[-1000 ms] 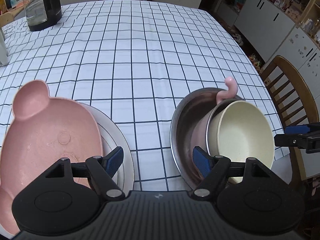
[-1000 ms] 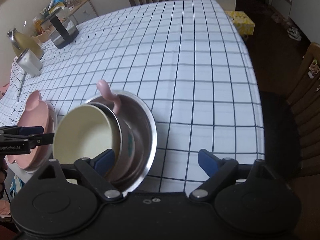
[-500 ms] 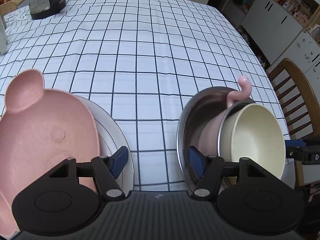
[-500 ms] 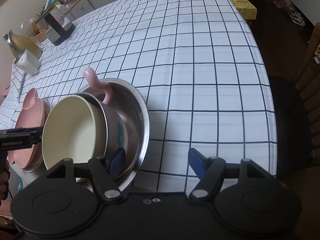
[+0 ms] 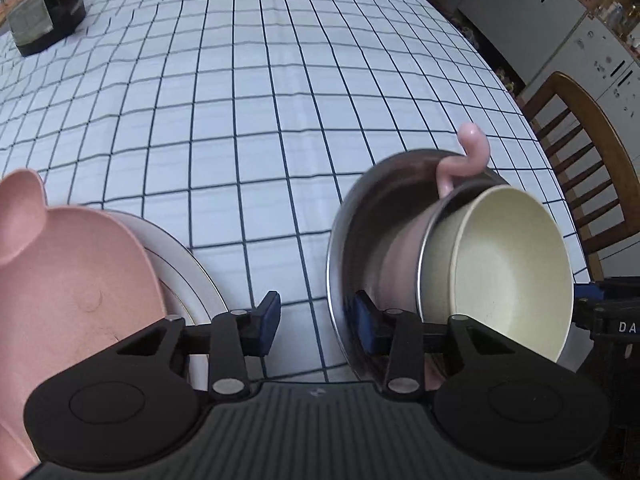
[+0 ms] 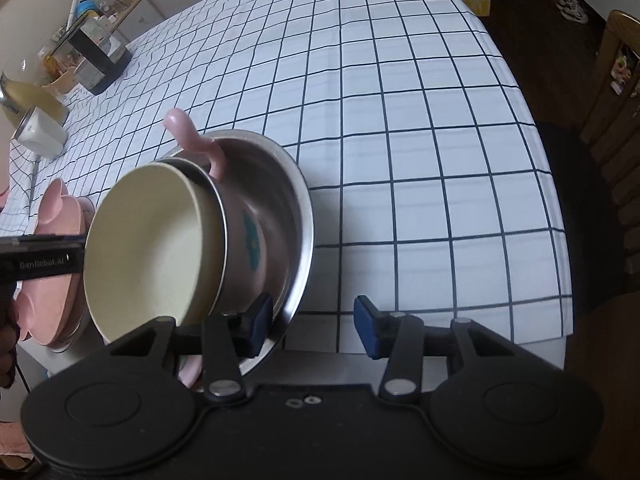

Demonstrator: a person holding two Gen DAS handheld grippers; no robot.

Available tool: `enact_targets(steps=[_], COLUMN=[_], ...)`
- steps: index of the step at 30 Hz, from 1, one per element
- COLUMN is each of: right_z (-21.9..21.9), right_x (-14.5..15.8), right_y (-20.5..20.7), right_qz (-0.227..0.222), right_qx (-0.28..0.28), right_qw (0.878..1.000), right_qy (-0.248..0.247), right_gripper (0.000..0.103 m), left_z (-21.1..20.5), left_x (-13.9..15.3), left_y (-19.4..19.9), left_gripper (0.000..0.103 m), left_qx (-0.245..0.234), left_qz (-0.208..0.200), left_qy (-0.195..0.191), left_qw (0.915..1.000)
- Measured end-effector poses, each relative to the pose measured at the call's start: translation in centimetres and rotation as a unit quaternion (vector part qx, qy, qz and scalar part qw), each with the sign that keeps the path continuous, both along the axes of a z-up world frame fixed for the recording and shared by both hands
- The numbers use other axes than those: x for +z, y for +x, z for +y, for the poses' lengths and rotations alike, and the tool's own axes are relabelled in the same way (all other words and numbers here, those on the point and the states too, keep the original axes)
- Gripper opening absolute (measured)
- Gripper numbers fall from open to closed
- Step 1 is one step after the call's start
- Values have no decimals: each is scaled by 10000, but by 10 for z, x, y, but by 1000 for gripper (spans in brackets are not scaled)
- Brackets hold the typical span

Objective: Organize plates and bowls
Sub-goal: 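Close both grippers on the steel bowl rim, then lift the nested bowl stack with both grippers and carry it over the pink plate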

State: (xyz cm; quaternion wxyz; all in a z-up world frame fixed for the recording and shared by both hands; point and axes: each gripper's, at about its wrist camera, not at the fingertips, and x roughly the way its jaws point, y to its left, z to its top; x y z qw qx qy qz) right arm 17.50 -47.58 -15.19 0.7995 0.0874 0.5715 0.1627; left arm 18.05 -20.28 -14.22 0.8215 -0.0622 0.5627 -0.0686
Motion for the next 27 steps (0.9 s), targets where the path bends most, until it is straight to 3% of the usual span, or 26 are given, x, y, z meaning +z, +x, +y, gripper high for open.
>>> enact_targets(steps=[10,16,27], right_z=[8,16,20], right_x=[-6,-7,-5], right_y=[3,5,2], right_qz=[93,149,14], right_qx=[-85,-34,26], right_qw=[9998,9998,10000], right_qy=[127,127,-39], right_gripper=[26,15,15], left_z=[-5,-8,-14], left_x=[-5,-4,0], left_y=[-8,-8,-19], left_gripper=[14,14,14], left_qx=[90,110,79], left_qz=[111,72,-122], left_qy=[-362,-322,-189], left_qw=[9992,9994,9997])
